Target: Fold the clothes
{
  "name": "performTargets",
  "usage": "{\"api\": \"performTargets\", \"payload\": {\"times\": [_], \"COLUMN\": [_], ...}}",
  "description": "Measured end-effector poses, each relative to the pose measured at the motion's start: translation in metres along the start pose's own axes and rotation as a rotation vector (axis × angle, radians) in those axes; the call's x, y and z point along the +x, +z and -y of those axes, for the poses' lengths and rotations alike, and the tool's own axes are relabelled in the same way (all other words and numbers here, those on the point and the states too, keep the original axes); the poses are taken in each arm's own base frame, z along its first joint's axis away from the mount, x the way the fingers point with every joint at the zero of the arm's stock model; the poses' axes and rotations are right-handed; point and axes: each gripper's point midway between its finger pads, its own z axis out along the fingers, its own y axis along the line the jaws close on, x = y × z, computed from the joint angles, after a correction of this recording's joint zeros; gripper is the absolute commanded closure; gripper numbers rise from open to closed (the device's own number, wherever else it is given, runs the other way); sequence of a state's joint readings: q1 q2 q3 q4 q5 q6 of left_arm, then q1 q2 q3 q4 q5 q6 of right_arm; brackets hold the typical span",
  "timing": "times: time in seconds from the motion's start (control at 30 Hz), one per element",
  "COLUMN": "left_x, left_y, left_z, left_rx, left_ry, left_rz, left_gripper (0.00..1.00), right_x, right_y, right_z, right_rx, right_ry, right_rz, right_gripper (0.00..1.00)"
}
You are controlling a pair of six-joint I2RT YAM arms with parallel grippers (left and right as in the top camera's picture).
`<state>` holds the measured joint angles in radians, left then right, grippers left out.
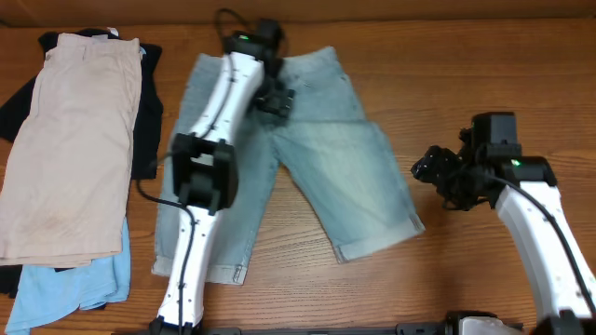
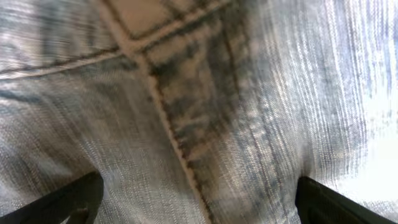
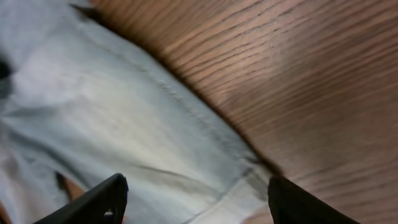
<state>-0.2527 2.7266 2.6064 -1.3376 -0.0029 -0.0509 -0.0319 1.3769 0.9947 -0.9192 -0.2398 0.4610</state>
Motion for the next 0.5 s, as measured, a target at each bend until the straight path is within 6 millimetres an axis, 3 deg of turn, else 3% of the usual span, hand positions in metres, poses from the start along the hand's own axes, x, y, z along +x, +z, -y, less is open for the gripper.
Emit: {"api": "performTargets", "payload": {"times": [0.07,0.2,0.37,0.5], "left_x": [-0.002,-0.002,0.002,-0.015], "left_y": [-0.002,-0.01,-0.03,-0.071], "left_z": [-0.022,-0.047,-0.042,-0.032], "left_rx": [0.043,0.168,0.219,0.269], "left_ry": [-0.084,-0.203,-0.227,-0.211], "left_rz": [0.003,0.004,-0.011,0.082], "left_gripper": [0.0,0.0,0.0,0.0], "right_x": [0.0,0.01,0.026,0.036], "right_y": [0.013,0.047,0.069,0.078], "right_z": [0.003,0.012,0.013,0.017], "right_rx": [0.018,0.074,0.106,0.106], "right_ry": [0.003,-0.001,-0.042,-0.062], "right_rz": [-0.031,-0.135,-0.21,-0.22], "right_gripper": [0.24,0.25,0.33,0.4]}}
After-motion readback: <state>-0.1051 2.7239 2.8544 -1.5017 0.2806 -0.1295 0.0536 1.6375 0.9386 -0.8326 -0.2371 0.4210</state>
